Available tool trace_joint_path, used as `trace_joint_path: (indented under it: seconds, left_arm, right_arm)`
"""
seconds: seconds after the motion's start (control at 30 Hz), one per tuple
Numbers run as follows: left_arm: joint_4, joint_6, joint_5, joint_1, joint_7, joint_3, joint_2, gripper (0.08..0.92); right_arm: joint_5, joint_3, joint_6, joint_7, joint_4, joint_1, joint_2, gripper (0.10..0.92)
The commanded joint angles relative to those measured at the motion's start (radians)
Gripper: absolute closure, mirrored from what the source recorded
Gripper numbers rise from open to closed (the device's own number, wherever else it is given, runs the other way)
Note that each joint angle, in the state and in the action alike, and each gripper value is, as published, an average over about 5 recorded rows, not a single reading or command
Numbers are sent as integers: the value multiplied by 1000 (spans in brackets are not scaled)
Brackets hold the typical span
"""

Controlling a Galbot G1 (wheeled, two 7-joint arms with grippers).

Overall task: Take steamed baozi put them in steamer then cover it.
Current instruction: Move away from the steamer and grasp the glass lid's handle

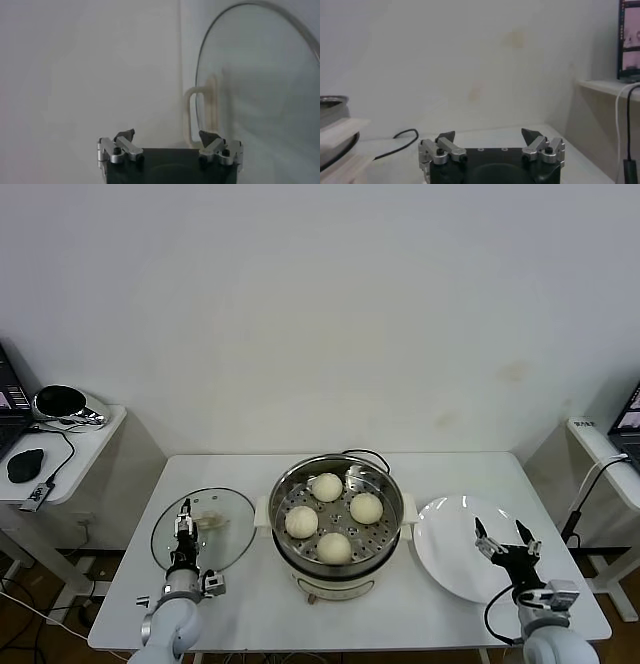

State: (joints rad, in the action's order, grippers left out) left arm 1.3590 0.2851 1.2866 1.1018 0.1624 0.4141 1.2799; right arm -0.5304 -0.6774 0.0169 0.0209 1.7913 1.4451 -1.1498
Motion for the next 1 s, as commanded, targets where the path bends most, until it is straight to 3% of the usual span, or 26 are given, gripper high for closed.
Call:
trace_joint_path:
  seconds: [0.03, 0.57, 1.0]
  left_arm:
    - [-49, 36, 6, -56, -3, -3, 12, 177]
    - [-148, 44, -23, -157, 14, -19, 23, 177]
    - [-172, 23, -90, -147, 27, -17, 24, 209]
  right_arm:
    - [11, -5, -10, -2, -2, 11, -9, 203]
    - [24, -14, -20, -5, -2, 31, -21, 203]
    - [24, -25, -20, -6, -1, 31, -24, 203]
